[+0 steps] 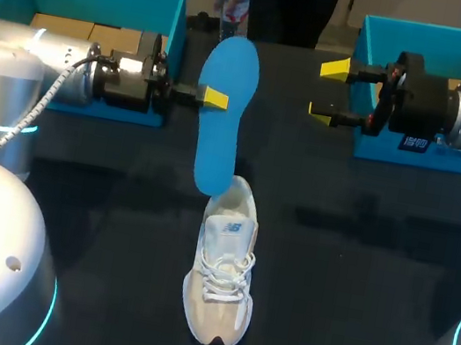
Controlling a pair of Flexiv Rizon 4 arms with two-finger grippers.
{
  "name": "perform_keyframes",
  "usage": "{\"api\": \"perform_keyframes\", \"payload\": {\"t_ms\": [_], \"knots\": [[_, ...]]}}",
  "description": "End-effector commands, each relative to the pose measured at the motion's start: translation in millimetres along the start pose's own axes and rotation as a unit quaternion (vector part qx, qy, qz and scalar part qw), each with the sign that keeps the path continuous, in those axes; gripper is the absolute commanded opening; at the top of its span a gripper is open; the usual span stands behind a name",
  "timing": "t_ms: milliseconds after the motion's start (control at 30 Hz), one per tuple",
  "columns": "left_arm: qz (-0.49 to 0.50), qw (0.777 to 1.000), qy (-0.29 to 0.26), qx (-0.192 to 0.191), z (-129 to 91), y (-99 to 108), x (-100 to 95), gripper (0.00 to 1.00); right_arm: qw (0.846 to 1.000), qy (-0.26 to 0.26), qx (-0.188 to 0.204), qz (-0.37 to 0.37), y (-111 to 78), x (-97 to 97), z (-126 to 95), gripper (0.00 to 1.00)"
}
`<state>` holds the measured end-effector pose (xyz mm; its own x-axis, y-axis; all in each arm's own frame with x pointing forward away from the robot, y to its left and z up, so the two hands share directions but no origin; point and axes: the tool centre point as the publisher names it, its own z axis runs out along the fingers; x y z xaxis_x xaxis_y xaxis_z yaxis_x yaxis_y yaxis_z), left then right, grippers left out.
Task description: Take the shoe out of the shoebox, open the shoe tongue, remove and reinsert the insole, then place the shoe into the shoebox
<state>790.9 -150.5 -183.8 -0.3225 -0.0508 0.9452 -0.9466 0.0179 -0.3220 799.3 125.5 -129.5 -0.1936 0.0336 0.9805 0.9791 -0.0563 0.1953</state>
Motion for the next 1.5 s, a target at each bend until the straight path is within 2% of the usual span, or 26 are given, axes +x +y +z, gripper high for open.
{"api": "perform_keyframes", "payload": {"t_ms": [33, 333, 500, 733, 833, 867, 967, 1233, 1300, 1500], "knots": [[-0.107, 0.993, 0.043, 0.012, 4.4, -2.0, -6.6, 0.0, 1.0, -0.001, 0.0, 0.0, -0.4, -0.4, 1.2, 1.0], [-0.144, 0.989, 0.023, 0.008, 17.7, -18.2, -12.9, 0.0, 1.0, -0.001, 0.0, 0.0, -0.4, -0.4, 1.2, 1.0], [-0.152, 0.988, 0.019, 0.007, 21.0, -21.3, -17.6, 0.0, 0.997, -0.071, 0.022, 0.009, 4.3, 7.8, 5.3, 1.0], [-0.169, 0.985, 0.015, 0.009, 24.4, -28.2, -24.9, 0.0, 0.974, -0.219, 0.049, 0.026, 8.1, 35.4, 15.1, 1.0], [-0.177, 0.984, 0.01, 0.002, 25.4, -28.6, -27.4, 0.0, 0.957, -0.281, 0.06, 0.031, 9.9, 45.1, 20.7, 1.0], [-0.177, 0.984, 0.01, 0.002, 25.4, -28.6, -27.4, 0.0, 0.944, -0.32, 0.066, 0.036, 11.5, 50.4, 24.1, 1.0], [-0.177, 0.984, 0.01, 0.002, 25.4, -28.6, -27.4, 0.0, 0.922, -0.378, 0.071, 0.045, 12.9, 57.5, 29.6, 1.0], [-0.177, 0.984, 0.01, 0.002, 25.4, -28.6, -27.4, 0.0, 0.863, -0.497, 0.078, 0.044, 13.8, 77.9, 44.4, 1.0], [-0.177, 0.984, 0.01, 0.002, 25.4, -28.6, -27.4, 0.0, 0.841, -0.534, 0.082, 0.045, 13.3, 83.2, 50.3, 1.0], [-0.177, 0.984, 0.01, 0.002, 25.4, -28.6, -27.4, 0.0, 0.789, -0.607, 0.086, 0.048, 13.5, 91.1, 65.2, 1.0]]}}
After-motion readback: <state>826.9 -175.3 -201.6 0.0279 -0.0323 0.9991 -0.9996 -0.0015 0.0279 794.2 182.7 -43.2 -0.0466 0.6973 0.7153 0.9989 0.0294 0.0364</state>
